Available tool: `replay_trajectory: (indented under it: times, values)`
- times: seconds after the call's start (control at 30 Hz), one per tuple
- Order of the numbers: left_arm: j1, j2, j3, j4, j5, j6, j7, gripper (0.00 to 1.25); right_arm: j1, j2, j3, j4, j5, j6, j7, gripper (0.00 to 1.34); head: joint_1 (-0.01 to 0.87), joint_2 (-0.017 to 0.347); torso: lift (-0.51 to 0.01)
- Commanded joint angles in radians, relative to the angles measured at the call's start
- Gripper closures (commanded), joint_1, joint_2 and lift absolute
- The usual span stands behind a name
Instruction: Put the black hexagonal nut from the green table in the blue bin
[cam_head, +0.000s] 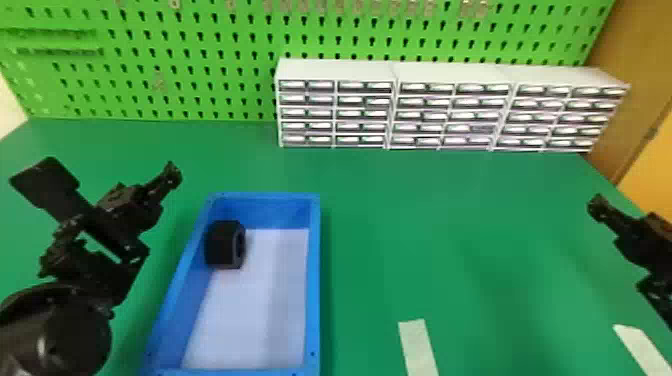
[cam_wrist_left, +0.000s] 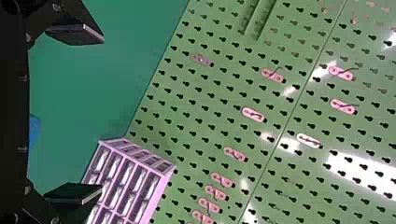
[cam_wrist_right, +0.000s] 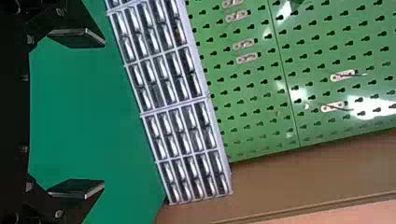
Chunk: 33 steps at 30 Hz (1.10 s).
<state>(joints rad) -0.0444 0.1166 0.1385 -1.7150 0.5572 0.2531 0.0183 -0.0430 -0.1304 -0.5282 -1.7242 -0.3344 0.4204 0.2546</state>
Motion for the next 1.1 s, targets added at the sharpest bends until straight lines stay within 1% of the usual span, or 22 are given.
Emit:
replay_trajectory:
  times: [0.0, 1.07]
  values:
    - [0.000, 0.000, 0.000, 0.000, 0.000, 0.000, 0.000, 0.16, 0.000, 0.000, 0.002, 0.000, 0.000, 0.001, 0.000, 0.22, 0.692, 0.009, -0.097]
    - [0.000, 0.000, 0.000, 0.000, 0.000, 0.000, 0.000, 0.16, 0.000, 0.000, 0.005, 0.002, -0.002, 0.001, 0.000, 0.22, 0.692, 0.009, -0.097]
